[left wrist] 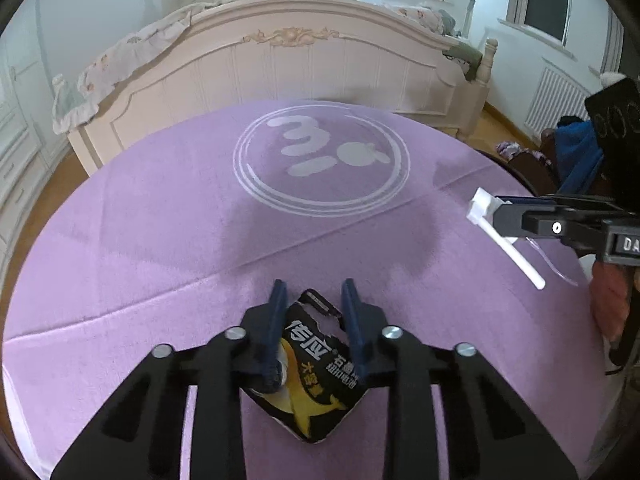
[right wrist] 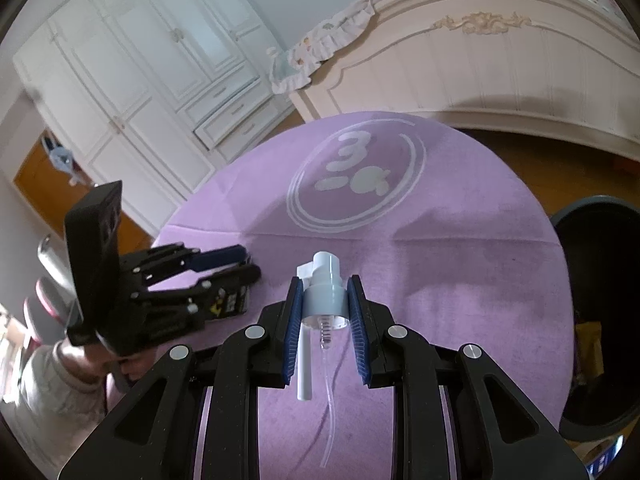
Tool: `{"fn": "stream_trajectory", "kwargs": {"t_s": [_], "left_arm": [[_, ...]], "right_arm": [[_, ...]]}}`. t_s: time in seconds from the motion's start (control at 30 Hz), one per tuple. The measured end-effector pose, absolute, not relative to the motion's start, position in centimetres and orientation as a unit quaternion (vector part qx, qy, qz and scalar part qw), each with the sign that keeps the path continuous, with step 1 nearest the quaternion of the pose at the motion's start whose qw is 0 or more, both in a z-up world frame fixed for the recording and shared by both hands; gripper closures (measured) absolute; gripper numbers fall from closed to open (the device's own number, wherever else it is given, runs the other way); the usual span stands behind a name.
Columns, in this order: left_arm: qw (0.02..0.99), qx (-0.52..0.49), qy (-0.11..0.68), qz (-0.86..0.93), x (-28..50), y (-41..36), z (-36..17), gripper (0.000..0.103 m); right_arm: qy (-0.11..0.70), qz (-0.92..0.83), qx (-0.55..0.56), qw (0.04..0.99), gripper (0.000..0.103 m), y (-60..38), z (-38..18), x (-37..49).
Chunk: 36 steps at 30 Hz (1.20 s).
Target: Collect trash
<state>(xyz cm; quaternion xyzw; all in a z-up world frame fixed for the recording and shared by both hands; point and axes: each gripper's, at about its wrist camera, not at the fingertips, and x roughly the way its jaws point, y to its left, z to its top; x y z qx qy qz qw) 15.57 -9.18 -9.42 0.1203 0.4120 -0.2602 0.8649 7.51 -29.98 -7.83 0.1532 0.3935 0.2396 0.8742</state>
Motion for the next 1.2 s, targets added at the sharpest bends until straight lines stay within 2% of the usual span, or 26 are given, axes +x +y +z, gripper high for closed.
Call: {"fn": "stream_trajectory", "kwargs": {"t_s": [0.13,0.17,0.2,0.27,0.33,0.43,0.53,0.57,0.63,0.7,0.77,0.93,0.97,1.07,1.2], "left_arm": [[0.861,0.14,0.411,-0.264,14.1,-8.8,-9.5,0.072],[0.857,0.146,0.413,-0.27,13.6,-8.8,-9.5,0.063],[0.852,0.155,0.417,-0.276,13.2,-8.9,-9.5,0.037],[0.85,0.195,0.41,-0.269,12.1,-9.1,-9.8,0.011],[0.846,0.215,0.401,-0.278,11.4,-8.8,-9.9,0.011],[0.834,0.189,0.422,-0.302,11.7,-7.7,-10.2,0.012],[0.839,0.183,0.41,-0.308,11.3,-7.0,-10.3,0.019],[0.843,0.179,0.405,-0.306,11.2,-6.9,-10.1,0.036],[0.845,0.167,0.406,-0.306,11.2,-6.9,-9.9,0.038],[0.843,0.156,0.402,-0.323,11.1,-7.3,-9.6,0.066],[0.844,0.166,0.399,-0.317,10.8,-8.2,-9.5,0.07],[0.862,0.167,0.394,-0.273,11.5,-7.8,-9.4,0.069],[0.865,0.165,0.393,-0.266,11.8,-7.4,-9.2,0.065],[0.864,0.167,0.405,-0.247,12.1,-6.3,-9.3,0.028],[0.847,0.171,0.416,-0.283,11.6,-5.7,-9.9,0.025]], "right_arm": [[0.393,0.243,0.161,0.872,0.079,-30.8,-8.2,7.0],[0.394,0.245,0.164,0.871,0.079,-31.0,-8.2,6.9],[0.394,0.246,0.165,0.87,0.079,-31.1,-8.3,6.9],[0.395,0.249,0.163,0.869,0.079,-31.1,-8.3,6.8],[0.394,0.251,0.159,0.87,0.079,-31.0,-8.2,6.6],[0.395,0.252,0.154,0.87,0.079,-30.9,-8.1,6.6],[0.395,0.251,0.154,0.87,0.079,-30.9,-8.2,6.7],[0.395,0.251,0.153,0.87,0.079,-30.9,-8.2,6.6],[0.395,0.25,0.154,0.87,0.079,-30.9,-8.3,6.6],[0.395,0.25,0.156,0.87,0.079,-30.8,-8.2,6.6],[0.394,0.25,0.158,0.87,0.079,-30.8,-8.2,6.5],[0.394,0.255,0.168,0.867,0.079,-31.4,-8.3,6.1],[0.394,0.255,0.169,0.866,0.079,-31.5,-8.3,6.0],[0.395,0.256,0.17,0.866,0.079,-31.9,-8.3,6.0],[0.397,0.259,0.17,0.864,0.079,-31.9,-8.3,6.3]]}}
